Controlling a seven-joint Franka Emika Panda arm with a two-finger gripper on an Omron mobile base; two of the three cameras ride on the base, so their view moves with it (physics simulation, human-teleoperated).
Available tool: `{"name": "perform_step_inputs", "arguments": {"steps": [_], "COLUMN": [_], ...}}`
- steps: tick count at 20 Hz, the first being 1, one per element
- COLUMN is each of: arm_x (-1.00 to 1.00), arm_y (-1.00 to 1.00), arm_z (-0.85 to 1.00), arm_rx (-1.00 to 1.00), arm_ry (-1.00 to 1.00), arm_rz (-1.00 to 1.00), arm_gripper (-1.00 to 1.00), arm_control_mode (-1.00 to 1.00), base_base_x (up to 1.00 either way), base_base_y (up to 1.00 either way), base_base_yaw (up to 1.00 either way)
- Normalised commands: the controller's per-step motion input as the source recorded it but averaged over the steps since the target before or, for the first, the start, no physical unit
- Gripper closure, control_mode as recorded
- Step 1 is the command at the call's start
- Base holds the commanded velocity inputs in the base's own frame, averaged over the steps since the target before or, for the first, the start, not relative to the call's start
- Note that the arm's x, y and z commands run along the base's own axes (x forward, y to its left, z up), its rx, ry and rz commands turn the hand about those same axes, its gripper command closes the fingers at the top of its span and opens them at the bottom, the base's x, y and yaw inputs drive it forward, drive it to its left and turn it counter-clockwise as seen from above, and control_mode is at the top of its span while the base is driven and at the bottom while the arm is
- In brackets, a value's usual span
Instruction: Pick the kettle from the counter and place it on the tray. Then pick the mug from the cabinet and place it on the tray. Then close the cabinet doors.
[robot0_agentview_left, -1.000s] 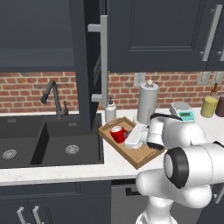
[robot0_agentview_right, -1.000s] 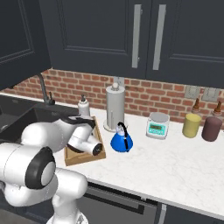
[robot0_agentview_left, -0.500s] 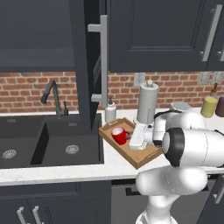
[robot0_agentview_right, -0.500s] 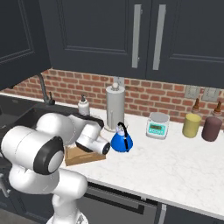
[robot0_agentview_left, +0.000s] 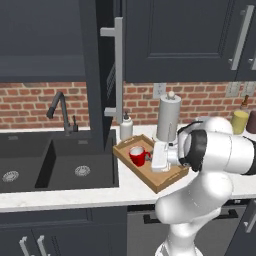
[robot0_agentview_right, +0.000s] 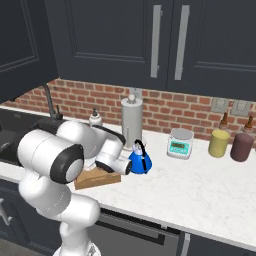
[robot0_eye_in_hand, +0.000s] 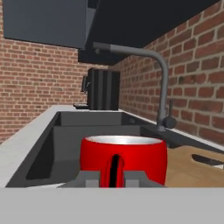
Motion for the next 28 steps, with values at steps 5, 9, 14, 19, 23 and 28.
{"name": "perform_step_inputs", "arguments": {"steps": [5, 9, 14, 19, 23, 28], "arm_x": [0.00, 0.00, -0.02, -0.10, -0.15, -0.14], "arm_y": [0.00, -0.01, 0.00, 0.00, -0.05, -0.24], "arm_z": [-0.13, -0.03, 0.00, 0.04, 0.07, 0.02], "arm_rx": [0.01, 0.02, 0.00, 0.00, 0.00, 0.00], "arm_ry": [0.02, 0.00, 0.00, -0.01, -0.02, -0.05], "arm_rz": [0.02, 0.00, 0.00, 0.00, 0.00, 0.00], "arm_gripper": [-1.00, -1.00, -1.00, -1.00, -1.00, -1.00], "arm_control_mode": [-1.00, -1.00, -1.00, -1.00, -1.00, -1.00], "base_base_x": [0.00, 0.00, 0.00, 0.00, 0.00, 0.00], "base_base_y": [0.00, 0.00, 0.00, 0.00, 0.00, 0.00], "base_base_yaw": [0.00, 0.00, 0.00, 0.00, 0.00, 0.00]}}
